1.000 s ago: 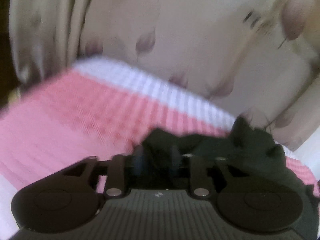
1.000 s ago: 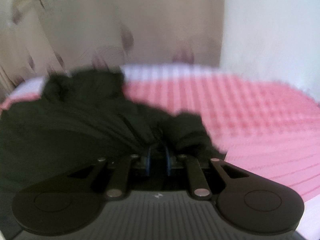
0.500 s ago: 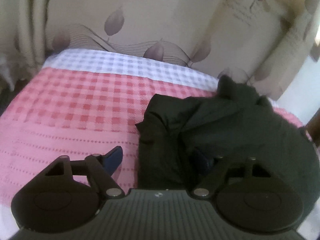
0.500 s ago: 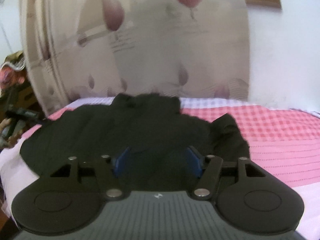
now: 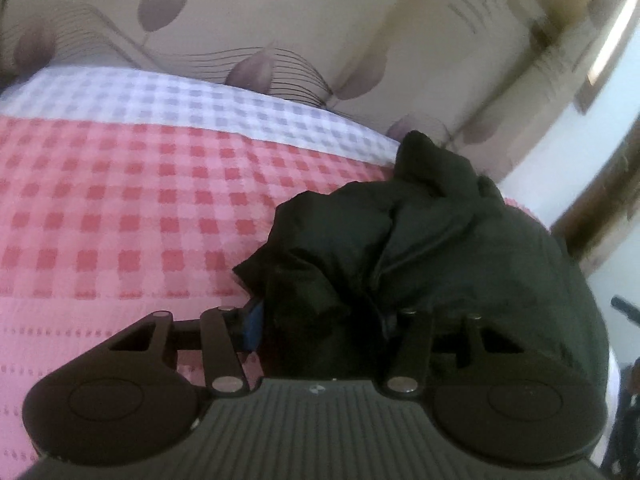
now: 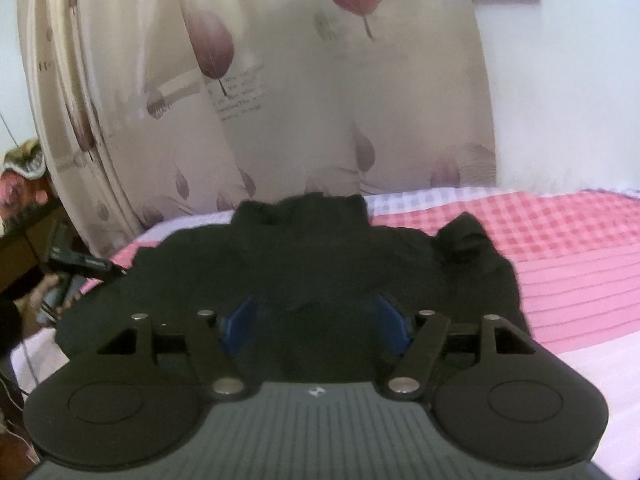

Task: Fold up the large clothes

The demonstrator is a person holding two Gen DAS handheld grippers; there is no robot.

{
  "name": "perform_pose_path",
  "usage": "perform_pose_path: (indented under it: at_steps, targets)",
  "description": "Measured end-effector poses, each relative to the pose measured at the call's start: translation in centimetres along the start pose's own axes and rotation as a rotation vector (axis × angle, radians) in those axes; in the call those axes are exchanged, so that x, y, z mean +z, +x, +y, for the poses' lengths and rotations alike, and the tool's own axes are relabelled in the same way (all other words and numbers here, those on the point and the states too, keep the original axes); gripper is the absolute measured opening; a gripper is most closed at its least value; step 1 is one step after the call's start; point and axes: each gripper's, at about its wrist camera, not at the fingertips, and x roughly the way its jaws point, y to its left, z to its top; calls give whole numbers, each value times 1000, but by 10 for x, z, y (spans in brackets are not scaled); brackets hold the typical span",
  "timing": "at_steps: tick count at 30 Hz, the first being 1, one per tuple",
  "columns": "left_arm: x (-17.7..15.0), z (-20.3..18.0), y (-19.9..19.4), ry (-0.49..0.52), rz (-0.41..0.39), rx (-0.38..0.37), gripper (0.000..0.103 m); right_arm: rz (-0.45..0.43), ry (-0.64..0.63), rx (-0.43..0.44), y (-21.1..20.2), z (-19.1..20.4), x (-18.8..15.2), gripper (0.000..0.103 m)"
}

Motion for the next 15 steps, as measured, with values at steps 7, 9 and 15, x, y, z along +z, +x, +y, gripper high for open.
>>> perform_pose_path:
  at_steps: [7,9,15]
  targets:
    - [-12,-54,3,285,-51,236,53,41,-59,44,28,35,-8,69]
    - [-15,-61,4,325,-64,285,53,63,-67,51,37,41,-11,69]
    - [-17,-66,4,371,-71,332,53,69,-83,82,46,58,-16,69]
